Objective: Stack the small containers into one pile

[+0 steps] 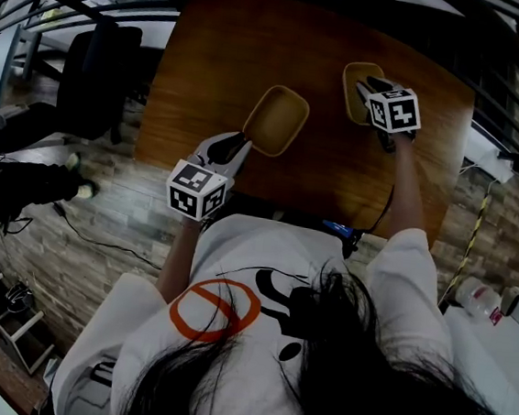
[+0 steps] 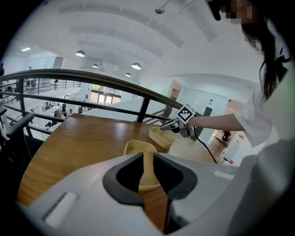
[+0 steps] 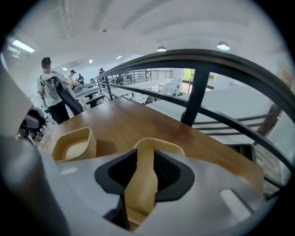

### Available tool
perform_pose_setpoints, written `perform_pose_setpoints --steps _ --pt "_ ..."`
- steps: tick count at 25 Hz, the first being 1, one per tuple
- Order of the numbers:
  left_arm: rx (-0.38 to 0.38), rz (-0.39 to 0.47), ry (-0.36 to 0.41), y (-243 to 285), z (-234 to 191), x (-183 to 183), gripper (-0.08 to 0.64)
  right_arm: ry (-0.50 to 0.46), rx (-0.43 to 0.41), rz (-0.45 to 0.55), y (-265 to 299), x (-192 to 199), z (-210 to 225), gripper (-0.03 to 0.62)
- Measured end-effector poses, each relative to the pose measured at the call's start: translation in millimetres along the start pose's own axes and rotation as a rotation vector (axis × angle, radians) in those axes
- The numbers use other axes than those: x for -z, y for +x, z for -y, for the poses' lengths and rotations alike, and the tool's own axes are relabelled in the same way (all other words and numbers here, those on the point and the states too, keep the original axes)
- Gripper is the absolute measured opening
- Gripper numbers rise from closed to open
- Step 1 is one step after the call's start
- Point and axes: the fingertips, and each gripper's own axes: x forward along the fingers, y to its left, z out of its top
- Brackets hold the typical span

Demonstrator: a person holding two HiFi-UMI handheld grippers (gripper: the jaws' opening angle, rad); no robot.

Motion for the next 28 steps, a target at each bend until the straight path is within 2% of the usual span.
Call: perform_pose_setpoints --steps 6,11,16,20,24,28 --pt "-0.003 -0.016 -0.006 10.4 13.7 2.2 0.052 0.118 0.112 -0.025 -15.6 29.6 56.6 0.133" --pt "-0.034 -0.028 -0.031 12.8 12.9 9.0 0.052 0.144 0.137 -0.088 -3.3 48.6 70.8 0.132" --pt "-0.070 -0.018 -0.058 9.7 12.1 11.8 0.052 0.257 0.137 -0.081 3.6 56.6 76.4 0.052" --pt "-0.094 -0.013 -0.074 3.7 8.9 16.1 0.052 0.325 0.127 -0.081 3.3 58.8 72.9 0.048" --pt "-0.108 -0.007 -0.087 -1.0 7.6 20.6 0.052 0.460 0.119 -0.036 -5.5 58.4 63.5 0.043" --pt "-0.096 0.000 -0.079 0.2 10.7 20.6 0.052 0.588 0.152 0.021 -20.7 63.2 55.6 0.041"
